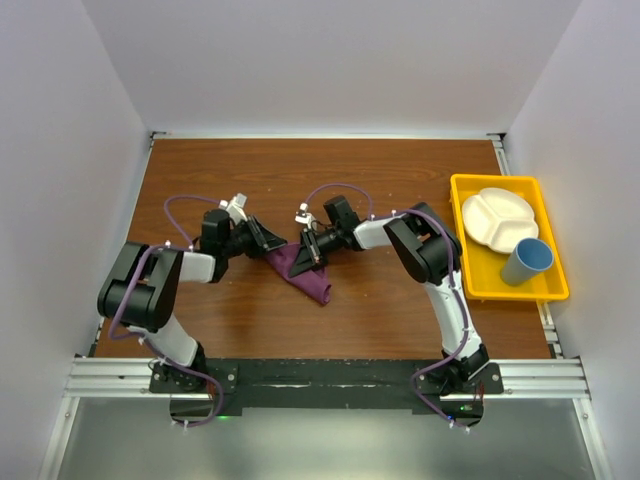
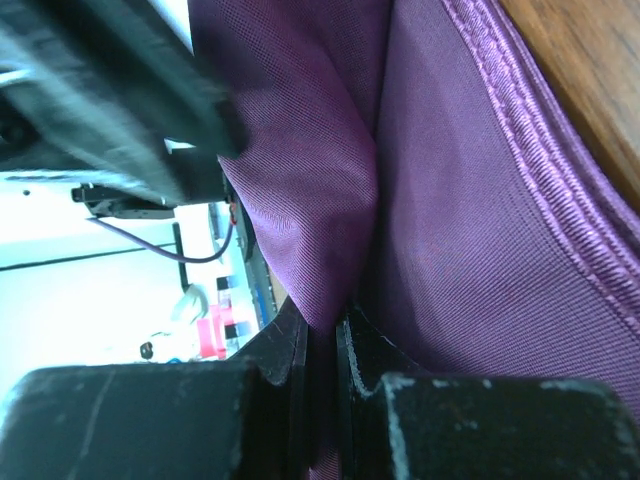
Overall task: Fold the napkin, place the utensils inside, and roll it up
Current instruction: Roll the napkin with the utensil
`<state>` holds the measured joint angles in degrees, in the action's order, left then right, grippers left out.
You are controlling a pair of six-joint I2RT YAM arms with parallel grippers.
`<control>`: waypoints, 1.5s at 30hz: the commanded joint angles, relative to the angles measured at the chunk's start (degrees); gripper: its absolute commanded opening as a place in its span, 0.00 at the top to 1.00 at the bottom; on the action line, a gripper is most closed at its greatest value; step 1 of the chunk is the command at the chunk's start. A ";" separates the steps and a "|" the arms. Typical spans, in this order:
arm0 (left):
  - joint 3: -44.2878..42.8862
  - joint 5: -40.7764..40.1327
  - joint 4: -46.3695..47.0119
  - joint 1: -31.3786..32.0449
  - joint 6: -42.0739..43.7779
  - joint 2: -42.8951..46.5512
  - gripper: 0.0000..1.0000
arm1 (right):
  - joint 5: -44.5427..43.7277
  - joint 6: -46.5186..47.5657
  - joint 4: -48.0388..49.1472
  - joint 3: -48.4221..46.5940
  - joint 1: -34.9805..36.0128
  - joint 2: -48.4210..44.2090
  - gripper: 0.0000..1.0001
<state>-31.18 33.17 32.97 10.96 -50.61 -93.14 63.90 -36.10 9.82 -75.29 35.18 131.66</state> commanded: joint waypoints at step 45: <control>-9.69 -1.09 -9.24 0.03 3.50 -14.35 0.98 | -66.25 34.06 -47.44 -3.45 11.56 -29.08 0.29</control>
<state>-38.46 33.82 30.94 10.98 -50.22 -106.39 12.03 -6.87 -33.26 -72.53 40.93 107.59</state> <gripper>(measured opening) 0.032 0.600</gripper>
